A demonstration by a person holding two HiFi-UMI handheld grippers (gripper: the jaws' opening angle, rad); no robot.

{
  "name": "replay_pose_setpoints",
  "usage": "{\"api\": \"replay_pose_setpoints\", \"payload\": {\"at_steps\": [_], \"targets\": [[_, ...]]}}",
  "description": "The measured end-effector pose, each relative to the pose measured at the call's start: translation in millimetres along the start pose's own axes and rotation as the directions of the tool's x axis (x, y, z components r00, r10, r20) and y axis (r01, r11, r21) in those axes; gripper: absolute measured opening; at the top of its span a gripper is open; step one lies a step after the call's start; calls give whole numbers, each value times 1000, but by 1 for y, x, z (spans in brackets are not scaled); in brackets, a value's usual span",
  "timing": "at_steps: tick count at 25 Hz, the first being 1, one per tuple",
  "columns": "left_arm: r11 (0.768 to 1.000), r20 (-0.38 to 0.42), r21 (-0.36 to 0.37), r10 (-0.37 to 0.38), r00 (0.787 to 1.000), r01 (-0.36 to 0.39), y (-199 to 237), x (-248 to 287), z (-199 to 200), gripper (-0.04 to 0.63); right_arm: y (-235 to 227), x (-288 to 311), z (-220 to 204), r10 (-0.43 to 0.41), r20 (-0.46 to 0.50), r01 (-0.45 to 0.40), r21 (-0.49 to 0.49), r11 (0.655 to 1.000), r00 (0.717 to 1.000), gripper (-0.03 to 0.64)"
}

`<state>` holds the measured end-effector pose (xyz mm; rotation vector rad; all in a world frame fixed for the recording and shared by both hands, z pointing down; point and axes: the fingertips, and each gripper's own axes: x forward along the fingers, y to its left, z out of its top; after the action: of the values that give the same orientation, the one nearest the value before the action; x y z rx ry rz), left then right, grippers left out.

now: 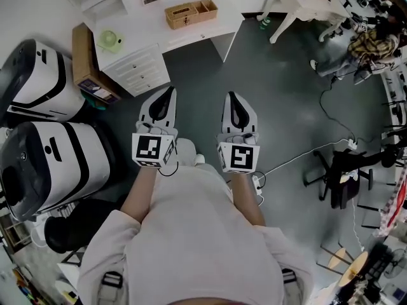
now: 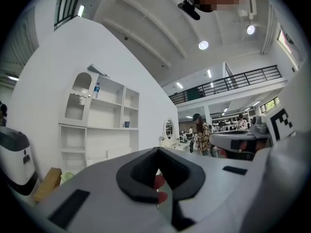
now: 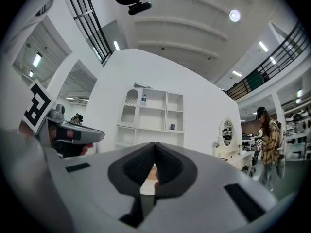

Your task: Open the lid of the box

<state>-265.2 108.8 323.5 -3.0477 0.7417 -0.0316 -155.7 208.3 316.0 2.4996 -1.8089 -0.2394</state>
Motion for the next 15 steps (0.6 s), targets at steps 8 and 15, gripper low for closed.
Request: {"api": "replay_pose_setpoints", "payload": {"at_steps": [8,15], "targets": [[998,-15,2,57,998,-57,15,66,-17,-6,-47,55,-31,18,-32,-17,11,1000,999,-8],[995,9,-24,100,995,-100,61,169,-20,-6,-87,162,-42,66,-9,-66,-27,997,998,-8]]}}
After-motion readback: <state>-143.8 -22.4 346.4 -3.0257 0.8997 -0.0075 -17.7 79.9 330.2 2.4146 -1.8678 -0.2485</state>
